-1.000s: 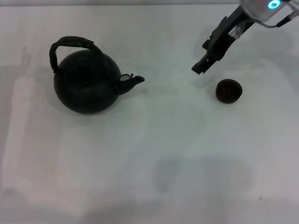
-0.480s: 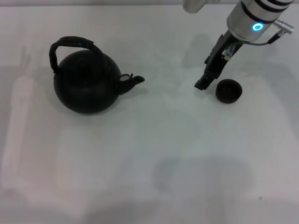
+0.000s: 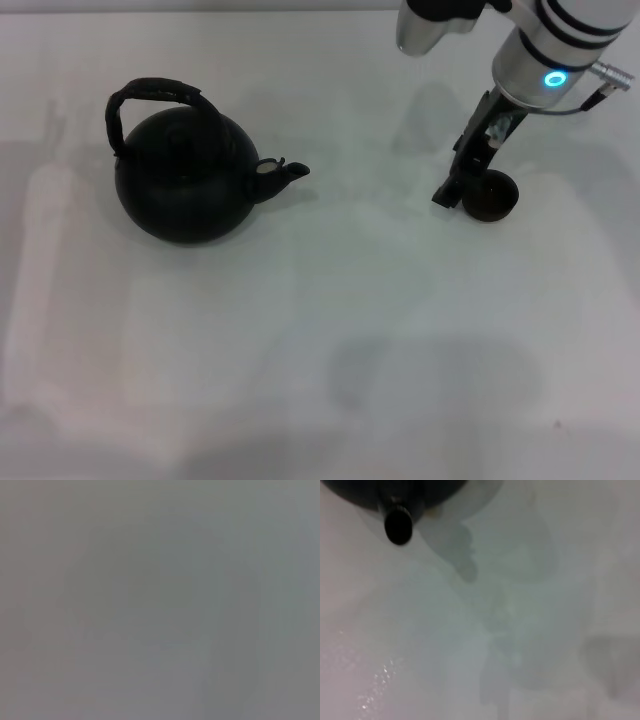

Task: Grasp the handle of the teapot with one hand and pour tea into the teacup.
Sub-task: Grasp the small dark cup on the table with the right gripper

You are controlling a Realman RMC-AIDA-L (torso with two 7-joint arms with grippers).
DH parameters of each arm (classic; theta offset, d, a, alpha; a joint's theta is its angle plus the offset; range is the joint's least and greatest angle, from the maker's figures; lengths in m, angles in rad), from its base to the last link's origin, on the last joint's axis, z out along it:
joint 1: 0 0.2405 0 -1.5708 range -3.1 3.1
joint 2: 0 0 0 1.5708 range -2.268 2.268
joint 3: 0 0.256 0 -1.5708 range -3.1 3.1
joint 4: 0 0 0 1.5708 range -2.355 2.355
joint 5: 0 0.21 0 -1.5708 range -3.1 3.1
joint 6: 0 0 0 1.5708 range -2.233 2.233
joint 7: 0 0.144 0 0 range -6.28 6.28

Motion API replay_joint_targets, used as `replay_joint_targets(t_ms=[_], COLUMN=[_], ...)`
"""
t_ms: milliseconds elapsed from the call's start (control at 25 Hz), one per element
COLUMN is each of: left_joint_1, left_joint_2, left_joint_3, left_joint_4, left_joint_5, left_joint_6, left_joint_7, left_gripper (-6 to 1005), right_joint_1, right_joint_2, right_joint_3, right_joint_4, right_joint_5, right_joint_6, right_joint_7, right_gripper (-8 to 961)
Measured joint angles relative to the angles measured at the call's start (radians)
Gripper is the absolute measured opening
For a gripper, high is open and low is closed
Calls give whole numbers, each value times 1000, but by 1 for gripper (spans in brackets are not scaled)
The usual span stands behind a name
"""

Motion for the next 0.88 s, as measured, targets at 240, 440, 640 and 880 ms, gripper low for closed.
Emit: replay_joint_targets(t_ms=[240,440,640,880], left_joint_1=[0,-1,-2,-2], left_joint_2=[-1,-1,-1,-1], left_joint_3=[0,0,0,0], left_joint_4=[0,0,0,0], left_joint_5=[0,4,5,5], left_joint_6=[1,11,14,14], left_joint_7=[0,0,0,0], left_gripper=[844,844,844,844], right_joint_1=[-16,-21,-31,-44], right_joint_2=[2,2,4,4], right_joint_3=[-27,-51,-59,-60], right_joint_4=[1,3,15,16], right_joint_5=[-4,-5,-5,-8], right_joint_6=[36,40,45,44], right_joint_7=[0,0,1,1], right_gripper=[811,810,810,809])
